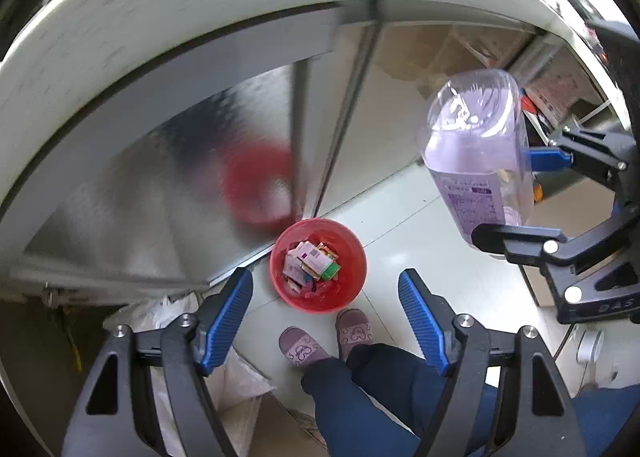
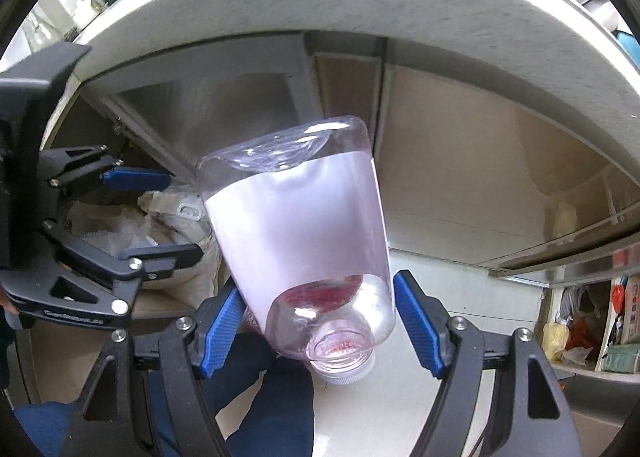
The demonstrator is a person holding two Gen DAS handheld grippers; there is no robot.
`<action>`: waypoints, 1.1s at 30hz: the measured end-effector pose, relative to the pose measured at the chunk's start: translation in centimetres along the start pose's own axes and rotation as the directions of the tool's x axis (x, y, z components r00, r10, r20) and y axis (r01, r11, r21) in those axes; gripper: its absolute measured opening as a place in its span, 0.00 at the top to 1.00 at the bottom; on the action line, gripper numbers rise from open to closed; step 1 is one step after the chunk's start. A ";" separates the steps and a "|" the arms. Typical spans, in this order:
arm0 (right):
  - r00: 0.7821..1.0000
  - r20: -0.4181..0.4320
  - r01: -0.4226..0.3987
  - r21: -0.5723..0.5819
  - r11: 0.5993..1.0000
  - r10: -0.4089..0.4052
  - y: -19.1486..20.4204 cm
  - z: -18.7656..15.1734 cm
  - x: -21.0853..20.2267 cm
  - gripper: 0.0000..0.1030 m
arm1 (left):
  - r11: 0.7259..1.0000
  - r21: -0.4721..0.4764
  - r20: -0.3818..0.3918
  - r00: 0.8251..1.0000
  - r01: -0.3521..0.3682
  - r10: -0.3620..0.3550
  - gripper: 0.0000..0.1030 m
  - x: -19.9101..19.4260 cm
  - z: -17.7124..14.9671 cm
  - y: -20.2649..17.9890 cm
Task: Collect trash
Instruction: 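Open the left tool to drop the sachet while the right tool releases the bottle into the bin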
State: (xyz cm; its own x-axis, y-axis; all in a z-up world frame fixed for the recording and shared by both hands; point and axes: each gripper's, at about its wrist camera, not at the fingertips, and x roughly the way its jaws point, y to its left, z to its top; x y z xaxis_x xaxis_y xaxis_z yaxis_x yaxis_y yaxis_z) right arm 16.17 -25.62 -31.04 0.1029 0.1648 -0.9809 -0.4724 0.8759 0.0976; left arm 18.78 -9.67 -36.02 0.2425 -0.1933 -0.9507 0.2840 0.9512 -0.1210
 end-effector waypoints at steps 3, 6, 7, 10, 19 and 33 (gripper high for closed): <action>1.000 -0.010 -0.004 -0.023 1.000 0.004 -0.1 0.1 1.5 0.30 | 0.999 -0.032 0.005 1.000 -0.012 0.012 0.25 0.0 -0.6 0.9; 1.000 -0.023 -0.020 -0.034 0.999 0.019 0.5 0.3 2.7 0.30 | 0.998 -0.063 0.005 1.000 -0.007 0.008 0.20 0.5 -1.1 1.7; 0.999 -0.026 -0.024 -0.035 0.999 0.023 0.6 0.4 3.1 0.30 | 0.997 -0.075 0.004 1.000 -0.004 0.004 0.20 0.5 -1.2 2.0; 0.999 -0.037 -0.034 -0.046 0.998 0.033 1.0 0.2 4.2 0.30 | 0.993 -0.118 0.015 1.000 -0.003 0.005 0.09 0.3 -1.6 2.7; 0.993 -0.102 -0.070 -0.092 0.993 0.060 2.1 -0.4 9.8 0.30 | 0.989 -0.144 -0.020 0.999 -0.032 0.029 0.00 2.7 -3.2 3.9; 0.991 -0.102 -0.098 -0.166 0.981 0.082 3.2 -1.0 16.5 0.07 | 0.986 -0.150 -0.084 0.995 -0.070 0.058 0.00 5.9 -4.9 4.9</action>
State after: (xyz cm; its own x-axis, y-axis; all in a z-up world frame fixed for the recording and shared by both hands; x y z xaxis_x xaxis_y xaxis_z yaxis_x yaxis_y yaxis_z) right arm 15.47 -20.51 -47.03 -0.0255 0.1888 -0.9817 -0.6190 0.7681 0.1638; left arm 17.02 -5.00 -43.63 0.1801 -0.1174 -0.9766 0.1245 0.9876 -0.0957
